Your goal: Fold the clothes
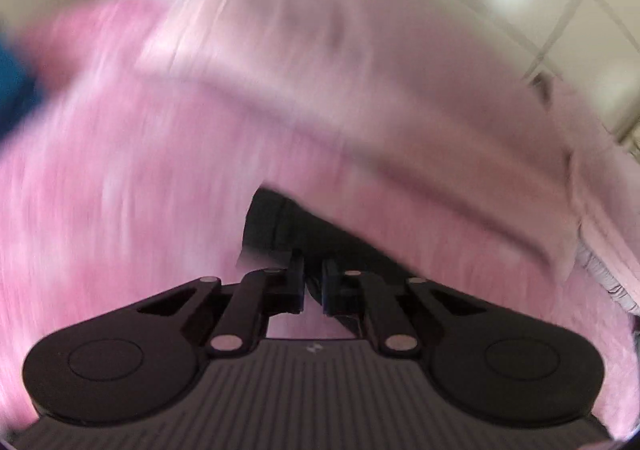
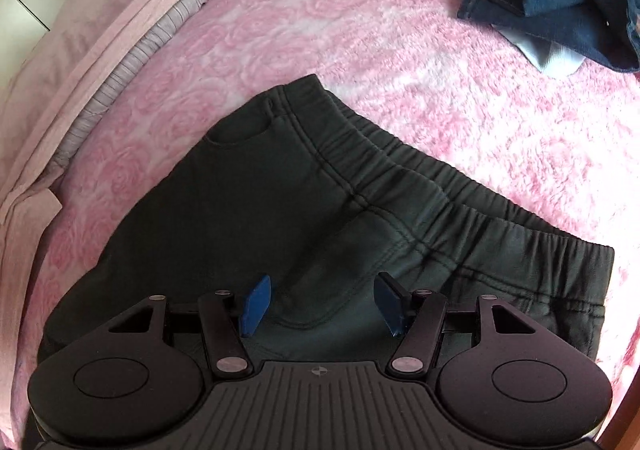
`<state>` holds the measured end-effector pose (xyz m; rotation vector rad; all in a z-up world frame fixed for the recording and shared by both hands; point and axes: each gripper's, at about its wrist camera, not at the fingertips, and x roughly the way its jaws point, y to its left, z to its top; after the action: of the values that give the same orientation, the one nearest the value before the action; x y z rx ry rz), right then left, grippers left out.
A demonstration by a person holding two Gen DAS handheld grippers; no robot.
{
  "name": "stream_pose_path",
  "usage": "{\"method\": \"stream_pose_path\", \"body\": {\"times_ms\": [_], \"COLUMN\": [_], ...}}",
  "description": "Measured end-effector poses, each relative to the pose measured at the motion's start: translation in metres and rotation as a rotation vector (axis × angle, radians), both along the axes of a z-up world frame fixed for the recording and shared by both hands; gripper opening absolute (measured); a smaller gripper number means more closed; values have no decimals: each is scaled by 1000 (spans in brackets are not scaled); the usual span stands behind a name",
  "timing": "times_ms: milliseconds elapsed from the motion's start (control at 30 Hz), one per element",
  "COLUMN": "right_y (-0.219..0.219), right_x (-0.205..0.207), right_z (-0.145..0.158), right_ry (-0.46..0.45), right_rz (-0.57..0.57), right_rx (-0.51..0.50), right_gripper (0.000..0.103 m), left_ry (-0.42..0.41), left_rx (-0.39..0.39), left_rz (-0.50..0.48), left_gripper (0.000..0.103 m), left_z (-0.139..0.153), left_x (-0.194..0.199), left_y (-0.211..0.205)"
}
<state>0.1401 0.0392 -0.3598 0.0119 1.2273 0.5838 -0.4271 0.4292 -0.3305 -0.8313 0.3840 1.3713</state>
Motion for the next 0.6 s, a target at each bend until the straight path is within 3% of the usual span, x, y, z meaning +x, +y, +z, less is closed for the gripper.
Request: {"method": "stream_pose_path", "body": {"times_ms": [100, 167, 233, 300, 333, 433, 600], "right_y": [13, 22, 31, 36, 37, 34, 28], "right_x": [-11, -20, -30, -38, -41, -46, -23], "right_z": [5, 8, 5, 0, -2, -4, -7], "right_ry": [-12, -35, -50, -56, -59, -78, -105], "right_rz": [44, 89, 138, 175, 194, 249, 321], "right_rx": [4, 1, -14, -33, -38, -44, -55], "right_gripper": [61, 61, 61, 61, 61, 61, 61], "left_ry": [100, 190, 302, 446, 476, 362, 216], "left_rx": [128, 130, -3, -188, -244, -248, -257], "left_rz": [-119, -205, -225, -156, -103, 38, 12], "left_gripper": [7, 10, 17, 12, 11, 12, 12], "left_z": [29, 22, -16, -65, -80, -87, -65], "left_x": [0, 5, 2, -7, -14, -35, -2], "left_y": [22, 27, 32, 32, 26, -5, -34]}}
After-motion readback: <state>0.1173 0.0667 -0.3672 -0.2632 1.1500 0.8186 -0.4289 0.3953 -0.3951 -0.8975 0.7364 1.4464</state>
